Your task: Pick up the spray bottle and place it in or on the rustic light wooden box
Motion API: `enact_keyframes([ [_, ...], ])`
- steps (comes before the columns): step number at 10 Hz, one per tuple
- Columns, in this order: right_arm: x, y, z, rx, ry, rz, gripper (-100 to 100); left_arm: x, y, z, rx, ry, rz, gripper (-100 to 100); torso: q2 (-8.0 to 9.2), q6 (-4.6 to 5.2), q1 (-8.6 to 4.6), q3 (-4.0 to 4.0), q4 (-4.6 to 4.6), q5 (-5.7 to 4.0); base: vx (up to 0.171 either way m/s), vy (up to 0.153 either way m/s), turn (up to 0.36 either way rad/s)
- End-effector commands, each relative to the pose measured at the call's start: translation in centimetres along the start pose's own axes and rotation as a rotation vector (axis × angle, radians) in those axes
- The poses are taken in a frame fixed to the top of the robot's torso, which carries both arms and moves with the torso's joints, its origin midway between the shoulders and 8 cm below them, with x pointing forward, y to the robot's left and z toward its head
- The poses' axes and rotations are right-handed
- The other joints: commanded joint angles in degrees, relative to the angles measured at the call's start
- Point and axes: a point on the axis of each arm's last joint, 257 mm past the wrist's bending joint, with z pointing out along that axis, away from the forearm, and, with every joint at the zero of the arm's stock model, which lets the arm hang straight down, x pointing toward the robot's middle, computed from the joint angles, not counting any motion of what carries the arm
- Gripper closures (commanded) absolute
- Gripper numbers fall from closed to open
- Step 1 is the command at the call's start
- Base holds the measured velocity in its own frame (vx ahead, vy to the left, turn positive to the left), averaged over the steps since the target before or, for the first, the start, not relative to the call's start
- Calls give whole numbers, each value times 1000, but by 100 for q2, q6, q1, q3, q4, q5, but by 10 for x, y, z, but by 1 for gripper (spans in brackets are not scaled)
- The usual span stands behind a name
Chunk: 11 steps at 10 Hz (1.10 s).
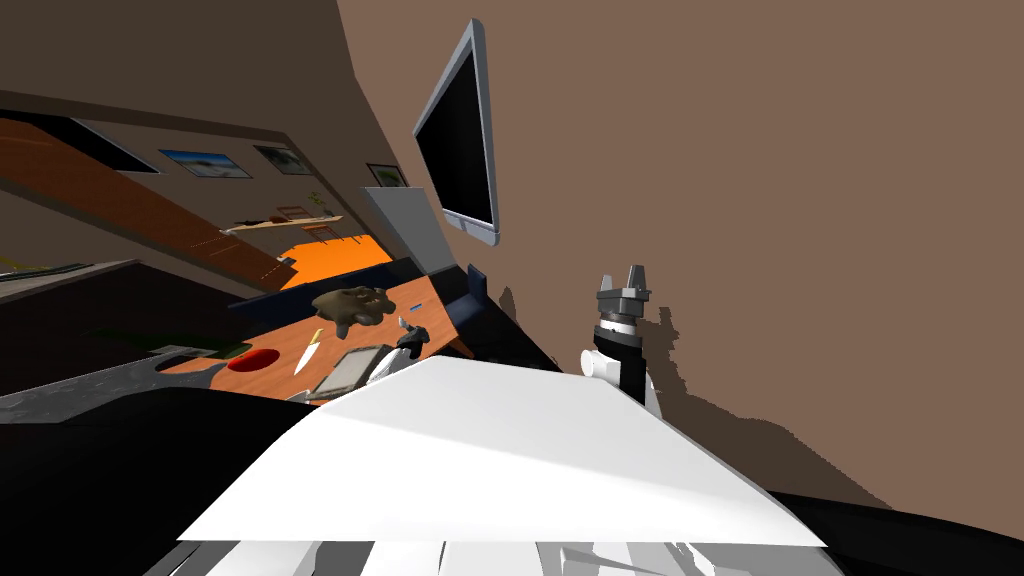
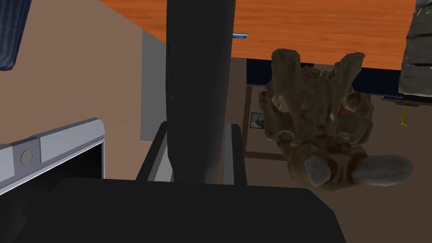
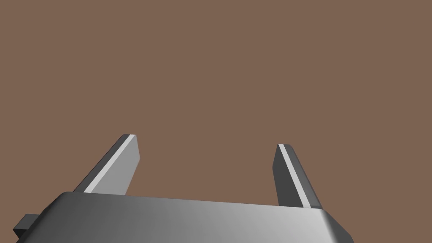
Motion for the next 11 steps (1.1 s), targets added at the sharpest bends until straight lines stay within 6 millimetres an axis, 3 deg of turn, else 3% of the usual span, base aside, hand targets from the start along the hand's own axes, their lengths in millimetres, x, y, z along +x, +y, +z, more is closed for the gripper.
enact_keyframes([
  [1,0,0,0,0,0,0,0,0,3,-6,20,-1,10,100,0,0,0,0,0,0,66,-28,205],
  [8,0,0,0,0,0,0,0,2,13,-26,83,2,41,100,-27,-4,-20,-15,-5,-7,91,-49,129],
  [9,0,0,0,0,0,0,0,2,13,-26,84,2,40,0,-17,1,-12,-10,-3,-6,5,-4,-5],
  [10,0,0,0,0,0,0,0,-10,6,-23,120,-14,60,100,-8,0,-6,-5,-1,-5,-63,-40,-7],
  [11,0,0,0,0,0,0,0,-22,1,-22,151,-28,79,100,14,2,-17,8,4,-8,-159,-87,-18],
])
